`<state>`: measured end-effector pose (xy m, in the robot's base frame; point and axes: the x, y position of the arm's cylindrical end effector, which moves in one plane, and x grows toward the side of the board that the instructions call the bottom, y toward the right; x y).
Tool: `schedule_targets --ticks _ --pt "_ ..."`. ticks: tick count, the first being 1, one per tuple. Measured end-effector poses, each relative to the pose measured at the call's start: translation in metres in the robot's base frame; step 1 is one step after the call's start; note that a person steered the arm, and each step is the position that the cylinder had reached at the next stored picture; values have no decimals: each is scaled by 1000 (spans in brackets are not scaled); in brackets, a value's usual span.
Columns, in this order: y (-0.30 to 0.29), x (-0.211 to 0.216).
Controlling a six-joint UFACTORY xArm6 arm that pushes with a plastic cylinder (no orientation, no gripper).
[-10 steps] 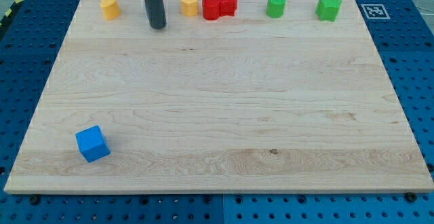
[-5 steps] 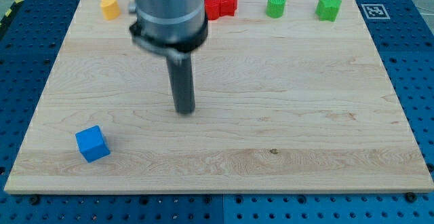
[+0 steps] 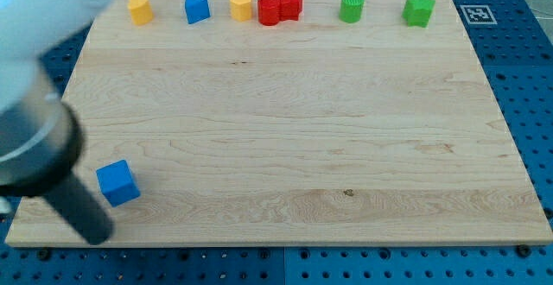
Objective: Push the blue cube vertically below the green circle
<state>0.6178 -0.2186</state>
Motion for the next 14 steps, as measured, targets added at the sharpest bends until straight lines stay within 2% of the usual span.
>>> schedule_targets --ticks 1,2,3,4,5,6,7,8,9,10,11,12,13,14 --pt "-20 -24" --pt "18 -61" --pt "93 -86" --pt "102 -78" --pt "102 -54" --pt "158 -61" --pt "222 -101" --pt "245 -120" --pt "213 -94" --pt "175 -94" --pt "200 -150" --pt "275 -188" --pt "307 -198" --pt "272 -198"
